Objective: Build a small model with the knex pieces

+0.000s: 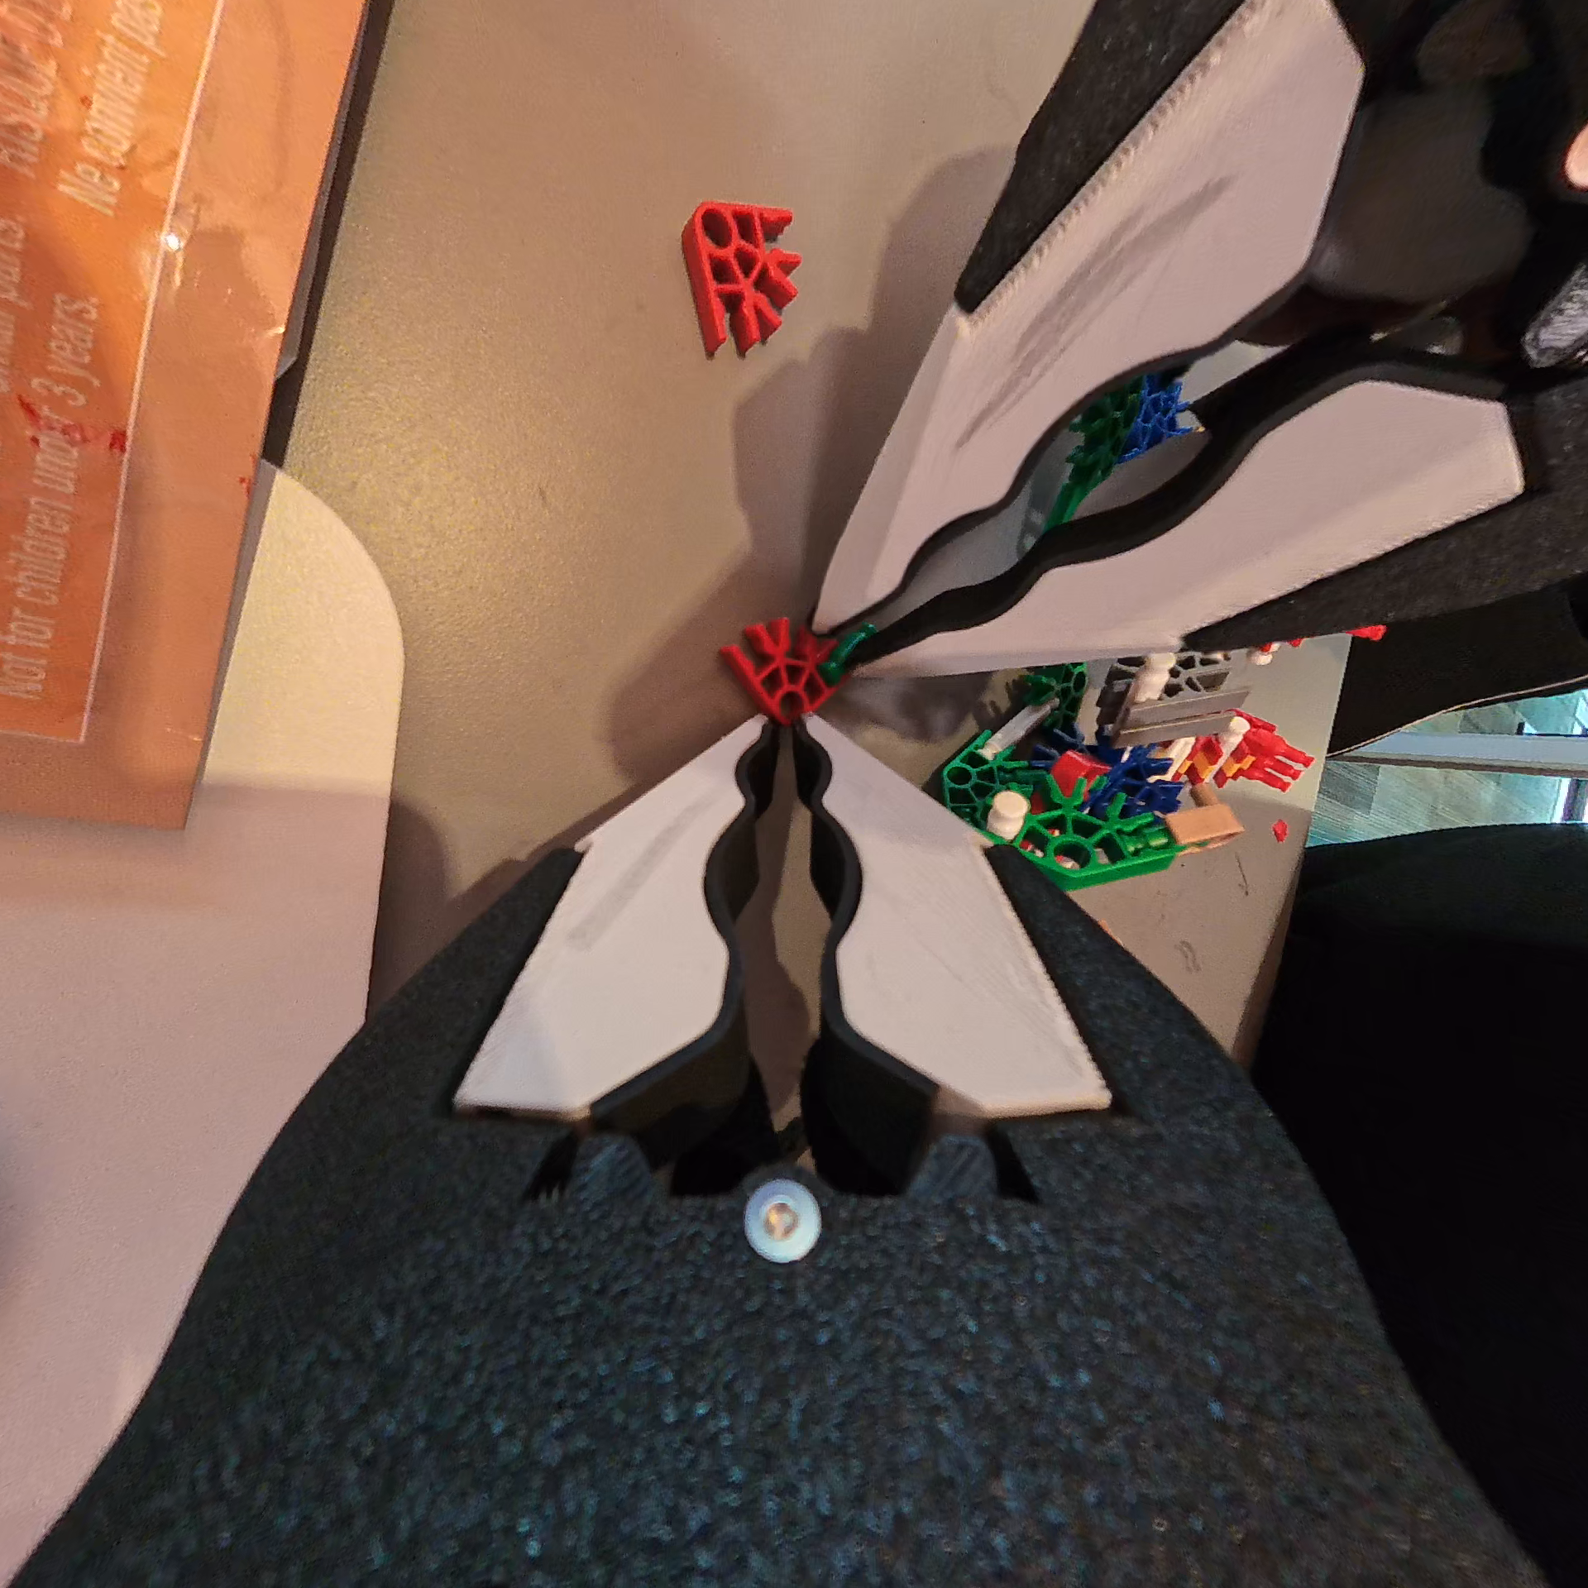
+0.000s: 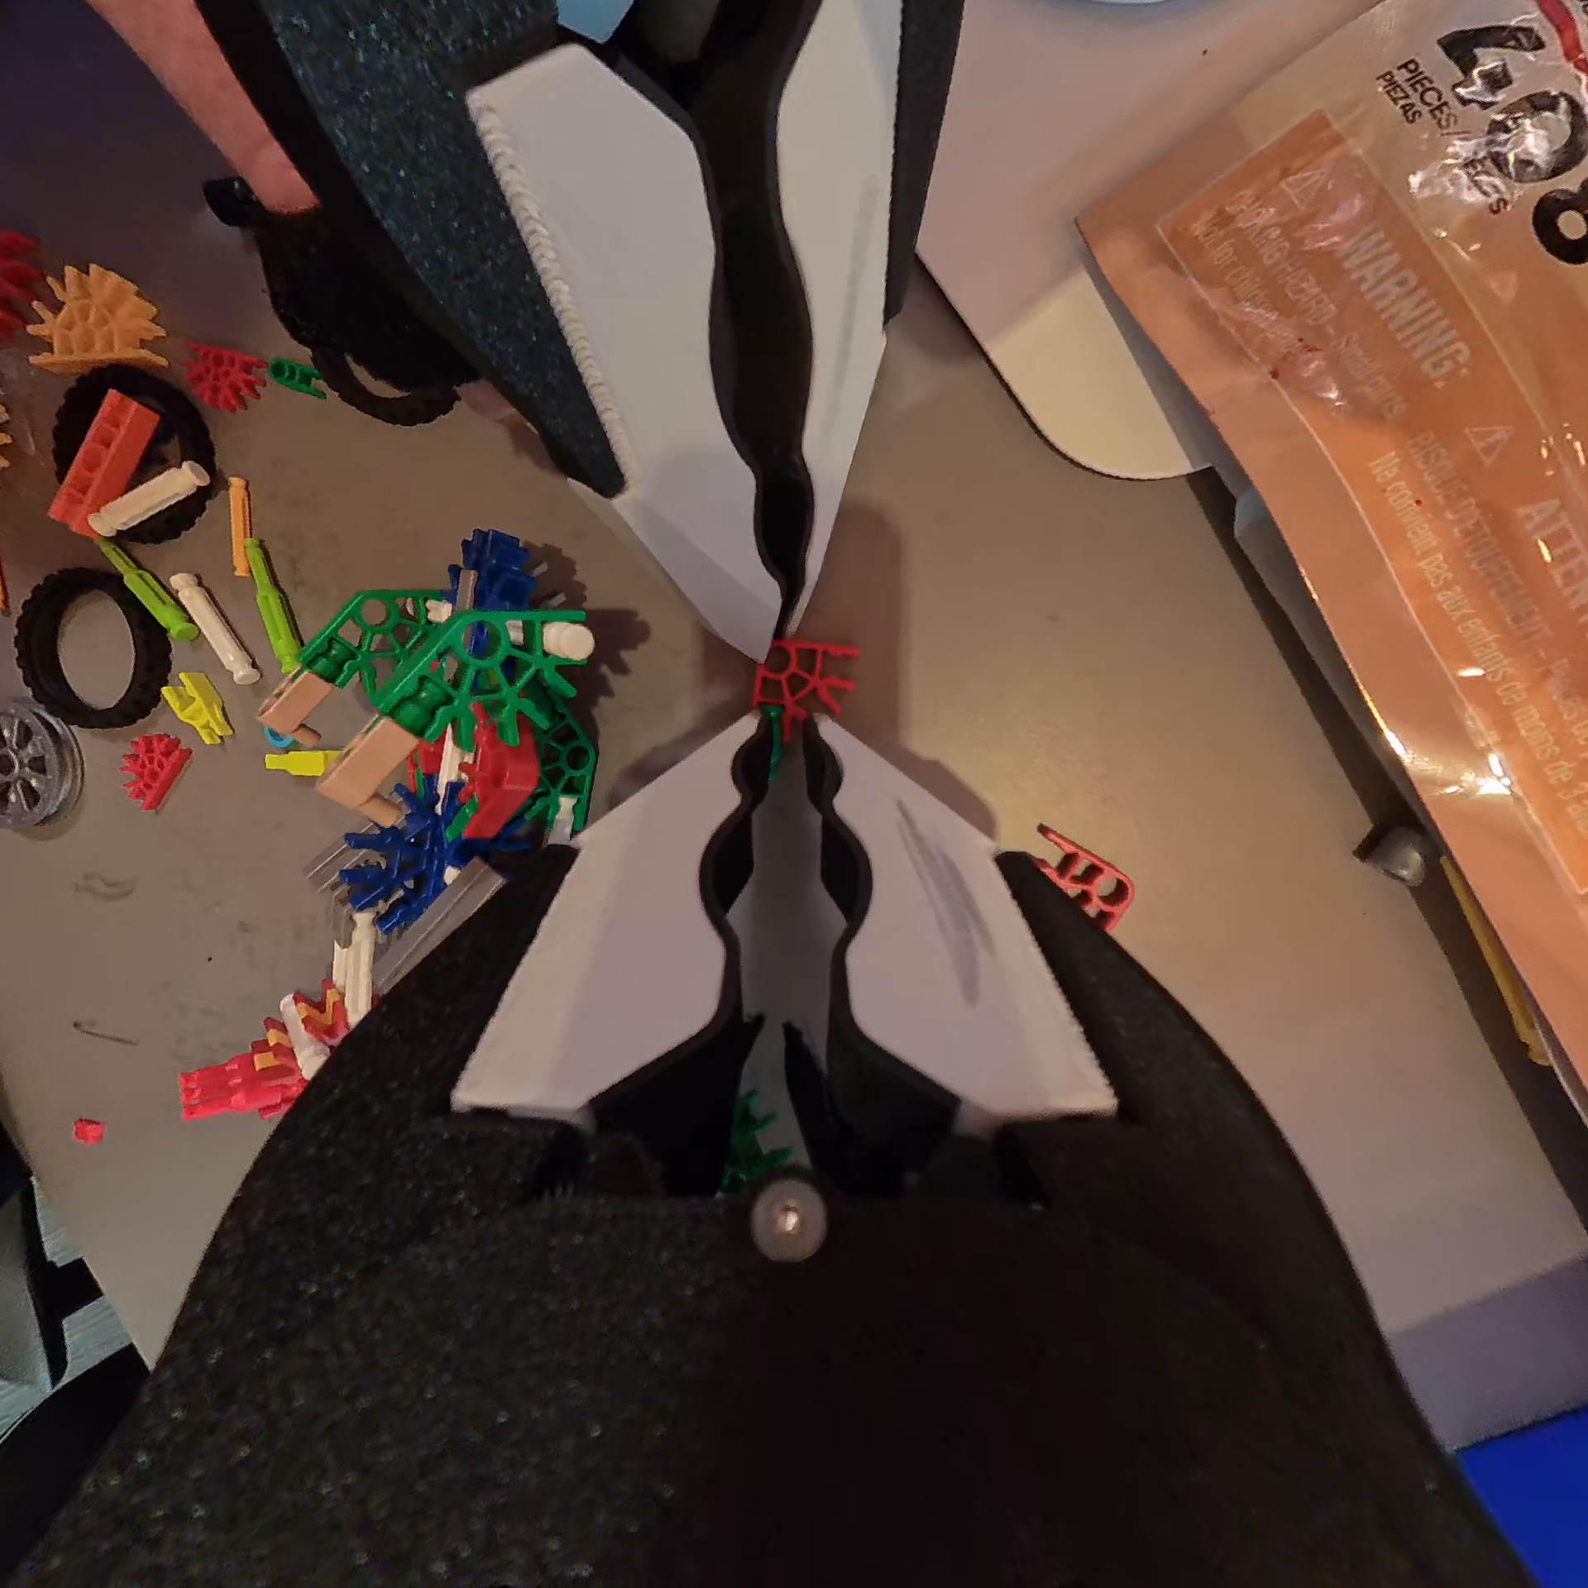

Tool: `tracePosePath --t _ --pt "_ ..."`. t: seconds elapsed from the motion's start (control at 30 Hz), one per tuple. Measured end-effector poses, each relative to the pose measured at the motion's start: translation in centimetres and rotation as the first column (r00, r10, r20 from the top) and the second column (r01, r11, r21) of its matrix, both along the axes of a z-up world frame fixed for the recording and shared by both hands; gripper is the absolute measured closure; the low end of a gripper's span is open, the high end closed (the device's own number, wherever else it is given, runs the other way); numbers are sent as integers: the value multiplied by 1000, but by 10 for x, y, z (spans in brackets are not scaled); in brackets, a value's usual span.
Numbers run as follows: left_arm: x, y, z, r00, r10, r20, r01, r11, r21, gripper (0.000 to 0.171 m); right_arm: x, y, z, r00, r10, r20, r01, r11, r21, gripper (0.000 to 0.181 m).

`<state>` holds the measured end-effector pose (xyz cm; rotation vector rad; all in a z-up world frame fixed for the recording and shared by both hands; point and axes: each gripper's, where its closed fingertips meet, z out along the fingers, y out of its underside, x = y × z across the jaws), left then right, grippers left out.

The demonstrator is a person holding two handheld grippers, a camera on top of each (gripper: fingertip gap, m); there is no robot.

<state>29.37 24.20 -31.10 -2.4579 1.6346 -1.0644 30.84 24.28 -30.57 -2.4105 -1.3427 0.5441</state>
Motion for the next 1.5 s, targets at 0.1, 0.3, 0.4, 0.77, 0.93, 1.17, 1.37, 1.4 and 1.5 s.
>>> tracePosePath --t 0.1,0.3,0.4,0.77,0.93,1.17,1.37,1.4,1.5 --pt "0 0 0 1000 0 0 0 1000 0 170 0 0 0 1000 3 2 -3 1000 -4 175" --pt "0 0 0 1000 -1 -1 1 1000 3 170 -2 -3 -1 1000 7 -25 -8 1000 -25 179" --pt "0 0 0 1000 -2 -2 2 1000 5 170 -2 -3 -1 1000 11 -18 -11 1000 -22 181" --pt "0 0 0 1000 -6 -6 6 1000 7 170 -2 -5 -2 998 50 39 -49 999 -24 181" --pt "0 0 0 1000 -9 -10 9 1000 11 170 -2 -4 -2 994 76 83 -73 997 -36 181" --pt "0 0 0 1000 -10 -17 10 1000 26 170 -3 -4 -3 986 101 130 -96 994 -45 181" --pt "0 0 0 1000 -9 -23 10 999 35 170 -3 -4 -3 985 136 101 -130 990 -62 181" --pt "0 0 0 1000 -9 -23 10 999 37 170 -3 -4 -3 985 142 102 -136 989 -64 181" --pt "0 0 0 1000 -10 -23 11 999 35 169 -3 -5 -3 981 161 104 -153 985 -80 181"
